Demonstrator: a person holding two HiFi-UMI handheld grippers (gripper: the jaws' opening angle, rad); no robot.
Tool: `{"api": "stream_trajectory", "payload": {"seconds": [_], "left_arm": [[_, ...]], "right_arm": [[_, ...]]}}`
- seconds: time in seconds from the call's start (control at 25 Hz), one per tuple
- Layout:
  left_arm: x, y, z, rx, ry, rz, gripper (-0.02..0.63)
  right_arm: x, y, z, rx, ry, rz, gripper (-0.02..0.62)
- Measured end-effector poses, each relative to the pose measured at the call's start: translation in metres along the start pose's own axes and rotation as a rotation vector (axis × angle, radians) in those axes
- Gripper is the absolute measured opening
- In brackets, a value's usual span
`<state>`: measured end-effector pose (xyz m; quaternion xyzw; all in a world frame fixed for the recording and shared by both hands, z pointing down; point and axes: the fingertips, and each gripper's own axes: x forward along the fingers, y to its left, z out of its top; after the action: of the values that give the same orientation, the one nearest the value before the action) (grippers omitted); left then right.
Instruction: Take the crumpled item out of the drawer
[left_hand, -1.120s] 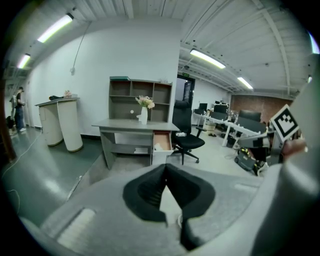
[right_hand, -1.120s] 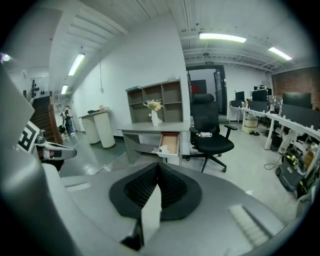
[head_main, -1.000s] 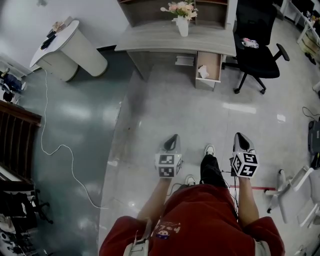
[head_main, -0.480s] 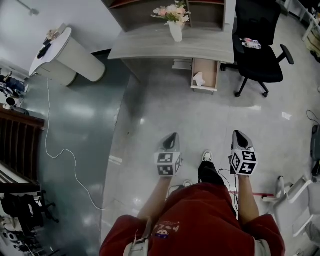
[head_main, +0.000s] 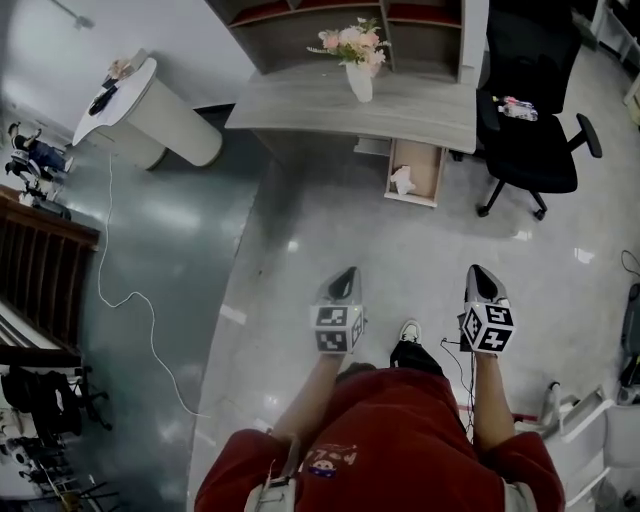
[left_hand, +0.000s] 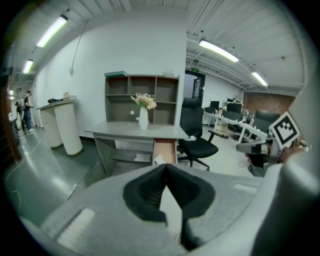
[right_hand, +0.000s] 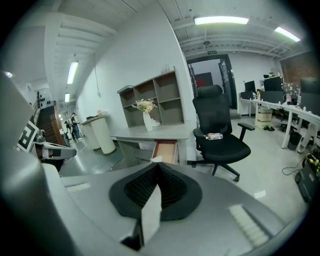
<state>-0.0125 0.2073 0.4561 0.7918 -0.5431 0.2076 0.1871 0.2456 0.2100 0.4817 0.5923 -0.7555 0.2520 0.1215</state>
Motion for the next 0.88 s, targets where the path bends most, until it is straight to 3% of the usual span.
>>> {"api": "stream_trajectory", "payload": {"seconds": [0.44,0.88], "left_arm": [[0.03,-0.004,0.014,-0.015,-0.011,0.019,-0.003],[0.068,0.035,0.01,-0.059,0.02,0.022,-0.003]], "right_arm": [[0.033,-0.01,0.013,-0.012,0.021,0.041,0.002],[0.084,-0.002,0.026,-0.044,0.068,0.039,0.001]]}}
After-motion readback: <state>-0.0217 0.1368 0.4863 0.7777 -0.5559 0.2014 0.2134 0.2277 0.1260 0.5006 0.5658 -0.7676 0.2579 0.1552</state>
